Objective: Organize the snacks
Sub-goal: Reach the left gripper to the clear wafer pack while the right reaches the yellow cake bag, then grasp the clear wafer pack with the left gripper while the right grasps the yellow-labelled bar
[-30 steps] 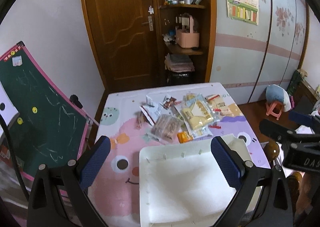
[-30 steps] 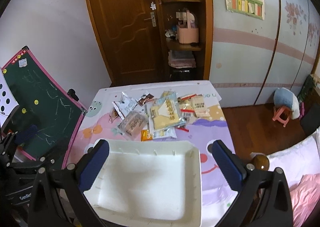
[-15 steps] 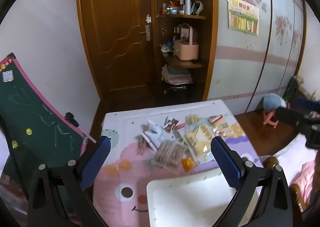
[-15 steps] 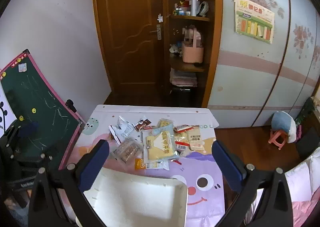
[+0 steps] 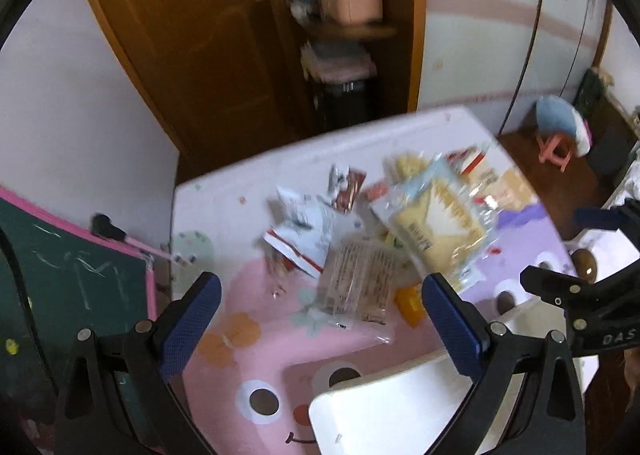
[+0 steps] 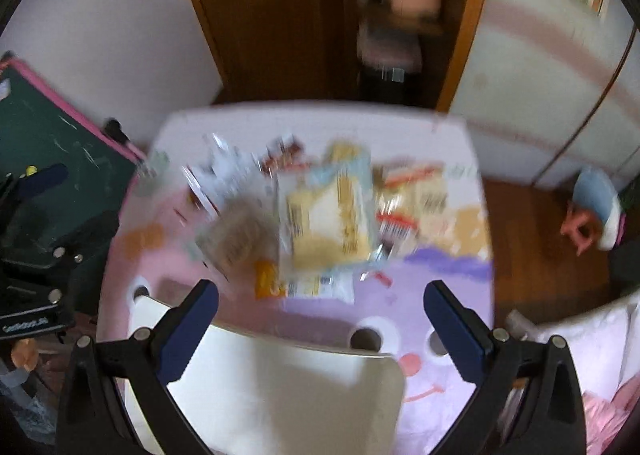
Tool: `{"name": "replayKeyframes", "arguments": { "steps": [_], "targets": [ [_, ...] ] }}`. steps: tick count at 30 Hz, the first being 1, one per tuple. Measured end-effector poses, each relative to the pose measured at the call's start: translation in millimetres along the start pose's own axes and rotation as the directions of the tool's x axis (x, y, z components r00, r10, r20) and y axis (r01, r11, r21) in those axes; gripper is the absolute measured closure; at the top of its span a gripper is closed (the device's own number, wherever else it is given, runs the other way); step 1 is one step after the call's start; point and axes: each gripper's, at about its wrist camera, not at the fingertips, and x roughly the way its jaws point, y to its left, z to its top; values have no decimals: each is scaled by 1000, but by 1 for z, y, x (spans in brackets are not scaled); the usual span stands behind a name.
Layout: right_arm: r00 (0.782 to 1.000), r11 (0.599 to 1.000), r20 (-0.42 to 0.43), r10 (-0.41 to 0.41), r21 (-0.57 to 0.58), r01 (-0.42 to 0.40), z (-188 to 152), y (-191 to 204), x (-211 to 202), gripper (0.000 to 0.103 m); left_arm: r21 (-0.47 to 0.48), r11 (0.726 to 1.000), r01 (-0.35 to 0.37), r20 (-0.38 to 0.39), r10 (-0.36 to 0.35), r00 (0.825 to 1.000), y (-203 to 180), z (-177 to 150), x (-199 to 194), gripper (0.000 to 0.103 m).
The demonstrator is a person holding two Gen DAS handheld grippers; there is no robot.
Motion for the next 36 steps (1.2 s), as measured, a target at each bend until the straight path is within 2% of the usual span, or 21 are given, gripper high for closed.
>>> {"name": "replayKeyframes", "arguments": {
  "steps": [2, 6, 8, 11, 13, 16, 19, 23, 28, 29, 30, 32, 36],
  "targets": [
    [998, 999, -61, 18, 38, -16, 1, -7, 28, 0, 28, 999, 29, -67, -27, 997, -3, -1, 34, 3],
    [975, 985, -185, 126, 138, -101, -3, -17, 89, 0, 24, 999, 38, -164, -34, 986, -6, -5, 89, 3],
    [968, 982, -212, 133, 159, -100, -3, -16, 106, 0, 4, 1000, 30, -210, -28, 977, -6, -9, 115, 3],
    [960, 984, -249, 125, 154, -88, -3, -6, 122, 0, -39, 998, 53, -263, -61, 963, -7, -11, 146, 3],
    [955, 984, -269, 127, 152, -89, -4, 0, 127, 0, -52, 996, 70, -282, -82, 956, -11, -13, 157, 3],
    [950, 991, -298, 90, 121, -56, -6, 10, 133, 0, -41, 998, 55, -301, -65, 951, -17, -13, 171, 4],
    [934, 990, -346, 85, 136, -39, -12, 14, 141, 0, -71, 994, 83, -312, -101, 945, -19, -13, 180, 3],
    [893, 956, -405, 195, 281, -81, -21, 9, 150, 0, -137, 984, 111, -322, -150, 935, -19, -11, 192, 3],
    [893, 936, -377, 245, 331, -118, -22, 7, 152, 0, -152, 981, 120, -332, -165, 929, -19, -15, 203, 3],
    [893, 929, -367, 261, 348, -129, -21, 5, 152, 0, -168, 977, 133, -329, -182, 926, -17, -15, 203, 6],
    [892, 921, -360, 275, 366, -137, -21, 4, 153, 0, -191, 970, 153, -327, -210, 921, -14, -16, 204, 14],
    [895, 914, -348, 280, 383, -137, -15, 0, 153, 0, -243, 949, 200, -327, -274, 904, -6, -17, 206, 25],
    [906, 918, -347, 243, 383, -99, -9, 5, 153, 0, -260, 951, 167, -319, -248, 915, 7, -20, 201, 36]
  ]
}}
